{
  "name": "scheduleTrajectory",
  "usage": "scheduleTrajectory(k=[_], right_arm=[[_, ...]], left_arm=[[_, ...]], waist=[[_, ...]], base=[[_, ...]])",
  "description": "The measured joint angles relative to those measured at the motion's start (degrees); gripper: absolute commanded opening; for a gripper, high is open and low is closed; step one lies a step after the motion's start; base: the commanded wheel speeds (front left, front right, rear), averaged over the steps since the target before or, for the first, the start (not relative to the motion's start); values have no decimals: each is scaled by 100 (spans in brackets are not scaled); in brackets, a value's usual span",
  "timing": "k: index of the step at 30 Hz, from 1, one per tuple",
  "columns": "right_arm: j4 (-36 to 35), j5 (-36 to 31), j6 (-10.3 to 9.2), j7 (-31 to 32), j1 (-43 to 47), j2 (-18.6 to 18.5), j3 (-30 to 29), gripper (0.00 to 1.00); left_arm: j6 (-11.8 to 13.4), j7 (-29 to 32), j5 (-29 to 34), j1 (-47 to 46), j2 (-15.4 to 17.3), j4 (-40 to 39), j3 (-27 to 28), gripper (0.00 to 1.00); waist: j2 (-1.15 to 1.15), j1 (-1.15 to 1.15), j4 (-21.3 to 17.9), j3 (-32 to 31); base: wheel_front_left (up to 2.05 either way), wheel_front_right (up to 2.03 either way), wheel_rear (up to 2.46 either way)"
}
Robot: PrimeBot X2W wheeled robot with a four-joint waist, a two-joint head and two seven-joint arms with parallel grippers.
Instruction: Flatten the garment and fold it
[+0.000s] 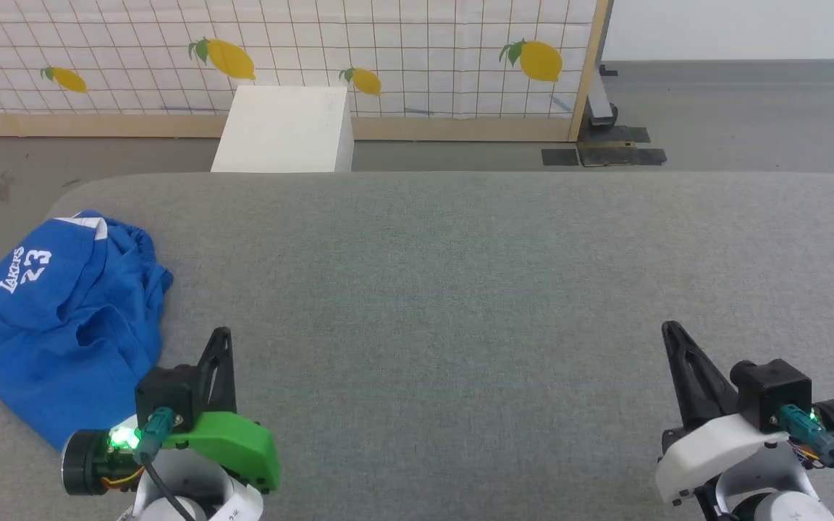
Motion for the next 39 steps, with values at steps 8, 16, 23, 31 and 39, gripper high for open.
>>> scheduleTrajectory(k=[8, 16, 23, 31, 39], right_arm=[[0, 0, 0, 0, 0, 0, -1, 0], [0, 0, 0, 0, 0, 0, -1, 0], [0, 0, 0, 0, 0, 0, 0, 0], [0, 1, 0, 0, 2, -1, -2, 100], [0, 1, 0, 0, 3, -2, -4, 100]], left_arm=[[0, 0, 0, 0, 0, 0, -1, 0], [0, 0, 0, 0, 0, 0, -1, 0], [0, 0, 0, 0, 0, 0, -1, 0], [-1, 0, -4, -1, 1, 1, -4, 100], [-1, -2, -41, -1, 1, 12, -44, 100]], waist=[[0, 0, 0, 0], [0, 0, 0, 0], [0, 0, 0, 0], [0, 0, 0, 0], [0, 0, 0, 0]], base=[[0, 0, 0], [0, 0, 0], [0, 0, 0], [0, 0, 0], [0, 0, 0]])
